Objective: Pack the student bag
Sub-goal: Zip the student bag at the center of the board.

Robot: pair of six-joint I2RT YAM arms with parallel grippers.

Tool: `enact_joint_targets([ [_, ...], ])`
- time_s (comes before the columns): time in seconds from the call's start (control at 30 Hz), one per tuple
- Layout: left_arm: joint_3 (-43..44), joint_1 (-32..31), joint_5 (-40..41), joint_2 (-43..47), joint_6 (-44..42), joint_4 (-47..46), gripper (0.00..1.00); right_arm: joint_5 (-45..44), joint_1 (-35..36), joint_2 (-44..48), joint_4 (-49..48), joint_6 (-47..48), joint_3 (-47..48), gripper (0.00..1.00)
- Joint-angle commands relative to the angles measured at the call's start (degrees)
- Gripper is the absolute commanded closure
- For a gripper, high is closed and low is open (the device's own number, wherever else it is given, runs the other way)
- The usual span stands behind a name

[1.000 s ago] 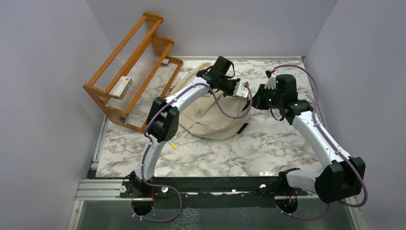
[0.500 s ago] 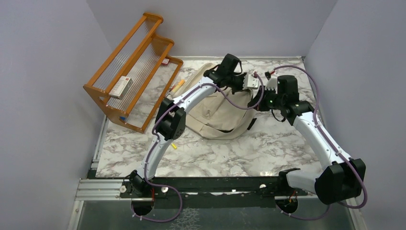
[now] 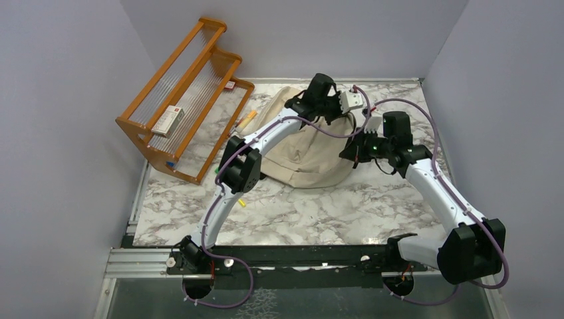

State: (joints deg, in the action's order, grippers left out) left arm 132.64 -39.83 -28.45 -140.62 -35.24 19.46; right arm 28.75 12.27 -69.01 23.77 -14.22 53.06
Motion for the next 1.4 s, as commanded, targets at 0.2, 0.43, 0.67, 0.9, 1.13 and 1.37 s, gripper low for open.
enact_joint_targets([
  [0.2,4.01,5.13,17.86,-2.62,6.34,-13.61,1.0,16.33,1.44,0.32,9.49,1.56,-3.69,1.0],
  [0.43,4.41,6.18,20.47,-3.04,8.93,-13.33,1.0,24.85,2.43,-1.47,5.91,0.51,-6.12,1.0],
  [0.67,-1.79,7.11,12.08,2.54,9.56,-12.47,0.69,14.04,2.5,2.44,-1.43,-7.74,-7.04,1.0],
  [0.9,-24.92,7.38,6.4,19.91,10.28,-20.87,0.39,-0.31,2.47,5.43,-6.0,-13.82,-6.21,1.0],
  [1.13,-52.95,7.93,3.39,38.71,16.44,-31.95,0.36,-3.51,2.41,1.72,-6.28,-13.05,-4.89,0.99],
  [1.37,-72.78,4.62,-8.51,49.05,20.33,-43.39,0.36,-3.44,2.41,-0.42,-6.67,-11.33,-3.41,0.99],
])
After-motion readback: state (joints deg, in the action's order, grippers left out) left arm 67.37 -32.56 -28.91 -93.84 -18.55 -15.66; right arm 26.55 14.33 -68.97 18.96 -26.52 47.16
